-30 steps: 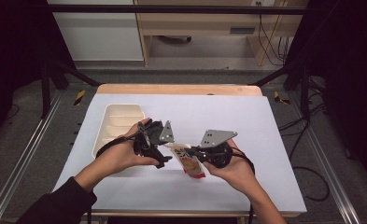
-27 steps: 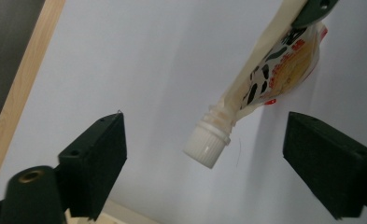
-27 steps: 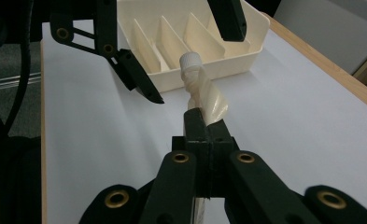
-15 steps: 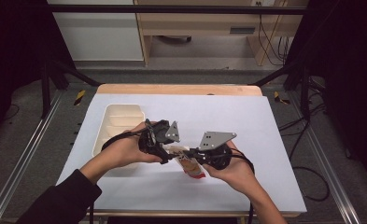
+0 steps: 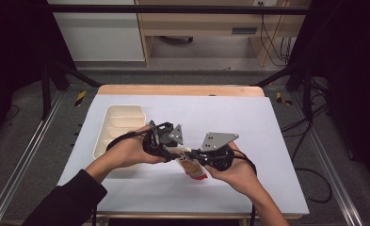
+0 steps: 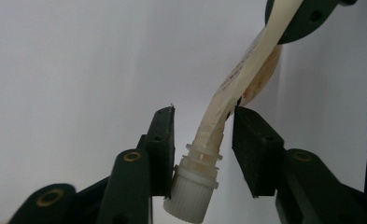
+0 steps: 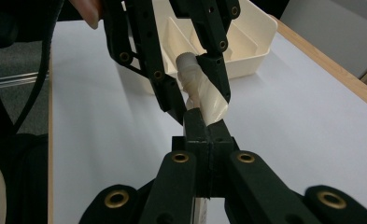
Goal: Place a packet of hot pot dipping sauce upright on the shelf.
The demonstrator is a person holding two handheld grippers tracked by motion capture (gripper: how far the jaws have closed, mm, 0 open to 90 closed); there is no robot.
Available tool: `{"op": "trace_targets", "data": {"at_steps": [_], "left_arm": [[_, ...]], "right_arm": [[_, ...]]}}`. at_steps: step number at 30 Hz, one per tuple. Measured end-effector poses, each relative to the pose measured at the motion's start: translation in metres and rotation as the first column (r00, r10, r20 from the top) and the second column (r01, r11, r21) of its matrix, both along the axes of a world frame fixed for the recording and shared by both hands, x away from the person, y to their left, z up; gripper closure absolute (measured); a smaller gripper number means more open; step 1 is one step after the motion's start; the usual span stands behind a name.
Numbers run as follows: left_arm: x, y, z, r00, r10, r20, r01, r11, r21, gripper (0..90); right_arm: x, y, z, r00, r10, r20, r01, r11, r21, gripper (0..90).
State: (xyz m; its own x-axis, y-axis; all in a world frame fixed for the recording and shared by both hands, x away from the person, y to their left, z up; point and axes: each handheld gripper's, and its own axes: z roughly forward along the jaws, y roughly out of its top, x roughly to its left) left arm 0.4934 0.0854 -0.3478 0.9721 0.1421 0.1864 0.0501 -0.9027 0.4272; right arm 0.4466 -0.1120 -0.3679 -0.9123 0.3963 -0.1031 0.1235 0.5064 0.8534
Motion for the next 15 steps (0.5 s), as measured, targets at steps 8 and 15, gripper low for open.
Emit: {"op": "trace_targets", "data": {"at_steps": [8, 15], "left_arm": [[-0.003, -0.004, 0.002, 0.9995, -0.028, 0.017, 0.027, 0.9991, 0.031, 72.6], [-0.005, -0.007, 0.003, 0.9992, -0.034, 0.021, 0.033, 0.9983, 0.048, 72.8]], "right_arm": [[0.0, -0.004, -0.002, 0.9999, -0.013, -0.002, 0.013, 1.0, 0.005, 90.0], [-0.004, -0.015, -0.01, 0.9934, -0.114, -0.01, 0.114, 0.993, 0.003, 40.8]]}}
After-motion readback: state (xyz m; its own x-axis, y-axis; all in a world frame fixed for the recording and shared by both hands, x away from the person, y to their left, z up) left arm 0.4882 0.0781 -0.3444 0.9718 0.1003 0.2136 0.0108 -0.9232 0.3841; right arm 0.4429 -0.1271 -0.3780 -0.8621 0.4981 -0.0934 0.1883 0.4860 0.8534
